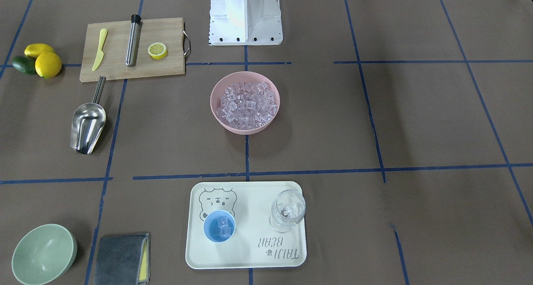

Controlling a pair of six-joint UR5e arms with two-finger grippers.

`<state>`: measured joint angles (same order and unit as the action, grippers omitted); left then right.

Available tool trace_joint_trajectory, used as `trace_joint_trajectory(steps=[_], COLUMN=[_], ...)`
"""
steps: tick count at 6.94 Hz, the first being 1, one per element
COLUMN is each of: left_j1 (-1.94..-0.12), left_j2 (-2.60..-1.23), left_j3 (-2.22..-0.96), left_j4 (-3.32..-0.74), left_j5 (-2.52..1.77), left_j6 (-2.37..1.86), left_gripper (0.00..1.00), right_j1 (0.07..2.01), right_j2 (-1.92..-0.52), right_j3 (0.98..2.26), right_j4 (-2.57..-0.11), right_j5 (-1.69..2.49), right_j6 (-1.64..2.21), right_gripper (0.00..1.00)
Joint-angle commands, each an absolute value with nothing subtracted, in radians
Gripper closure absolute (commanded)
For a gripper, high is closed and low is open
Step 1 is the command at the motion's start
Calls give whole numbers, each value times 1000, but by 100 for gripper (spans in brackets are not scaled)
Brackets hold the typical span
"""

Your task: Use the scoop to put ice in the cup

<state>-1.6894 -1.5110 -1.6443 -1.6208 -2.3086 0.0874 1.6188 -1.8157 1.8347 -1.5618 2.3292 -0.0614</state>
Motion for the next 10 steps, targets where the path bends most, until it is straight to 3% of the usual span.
trace_joint_trajectory(steps=[1,10], left_j1=[-1683,-1632], left_j2=[-1509,-1508], left_j3=[-1640,-1638], left_j4=[-1620,-1620], left_j5=[-2310,-2333], left_j6=[87,87], left_gripper=[0,0], right_j1=[1618,1618], right_j2=[-1816,-1816], right_j3=[1835,1801], right_j4=[-1560,-1560], right_j5=[2330,2330], right_j6=[-71,-72], right_gripper=[0,0])
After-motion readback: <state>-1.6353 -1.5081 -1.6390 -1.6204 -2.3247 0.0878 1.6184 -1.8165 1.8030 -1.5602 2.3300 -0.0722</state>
